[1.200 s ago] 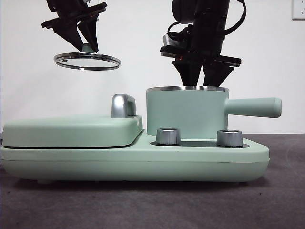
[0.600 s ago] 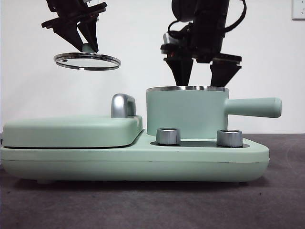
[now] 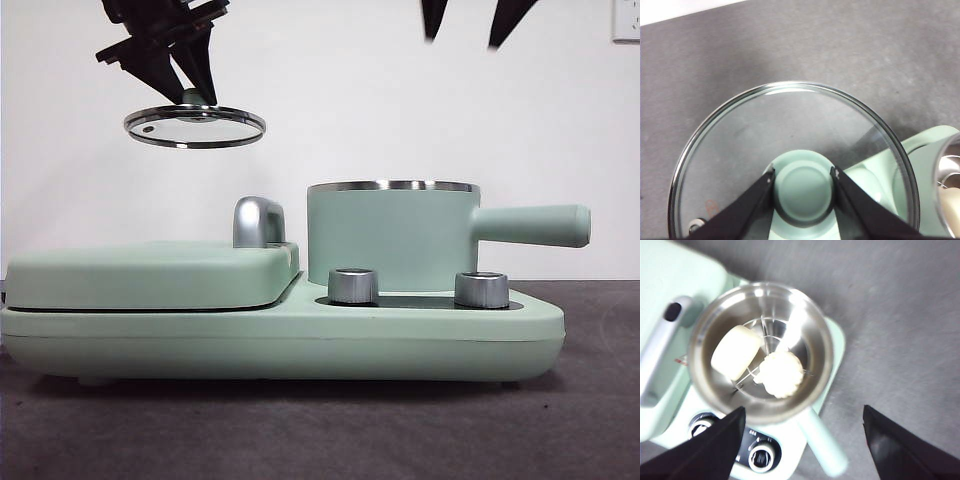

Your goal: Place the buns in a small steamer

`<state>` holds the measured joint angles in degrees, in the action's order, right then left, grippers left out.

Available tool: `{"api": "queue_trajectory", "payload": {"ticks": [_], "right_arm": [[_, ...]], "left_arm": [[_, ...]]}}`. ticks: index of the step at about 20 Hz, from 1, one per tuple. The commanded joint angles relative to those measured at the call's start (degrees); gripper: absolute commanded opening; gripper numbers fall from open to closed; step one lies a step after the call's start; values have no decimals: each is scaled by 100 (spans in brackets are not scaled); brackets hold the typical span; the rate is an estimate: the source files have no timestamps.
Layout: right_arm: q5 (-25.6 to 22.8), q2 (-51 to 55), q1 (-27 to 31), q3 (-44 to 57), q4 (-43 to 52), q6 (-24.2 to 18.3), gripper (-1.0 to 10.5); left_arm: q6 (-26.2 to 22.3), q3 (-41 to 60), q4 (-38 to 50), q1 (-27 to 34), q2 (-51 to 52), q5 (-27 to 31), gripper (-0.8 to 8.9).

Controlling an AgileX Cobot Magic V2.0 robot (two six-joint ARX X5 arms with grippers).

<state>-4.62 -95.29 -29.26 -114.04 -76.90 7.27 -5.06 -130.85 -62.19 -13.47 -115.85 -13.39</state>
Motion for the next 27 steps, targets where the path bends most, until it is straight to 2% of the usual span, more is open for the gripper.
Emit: {"api": "queue_trajectory", "payload": {"ticks": [1,7,10,13,16,19,21,27], "right_arm": [[2,562,-122,116,-431,-42,373],[-44,2684,-433,1705,-411,136,373],[-35,4002,-573,2938,275,483,373],[-17,5265,-713,4131,857,470,373],[229,6494,-750,5128,1123,472,367],[597,7403,-750,5718,1305,435,366],[619,7775,-748,5888,1370,428,366],[614,8015,-748,5897,1447,492,366]], "left_arm": [[22,-216,68,-90,48,-37,83],[20,-216,46,-420,48,-37,80],[20,-216,39,-717,48,-37,80],[22,-216,-4,-1075,48,-37,80],[20,-216,-7,-1471,48,-37,80],[15,-216,-70,-1882,48,-37,80],[-11,-216,-109,-2127,48,-35,80],[-39,-168,-79,-2557,33,-35,78]]}}
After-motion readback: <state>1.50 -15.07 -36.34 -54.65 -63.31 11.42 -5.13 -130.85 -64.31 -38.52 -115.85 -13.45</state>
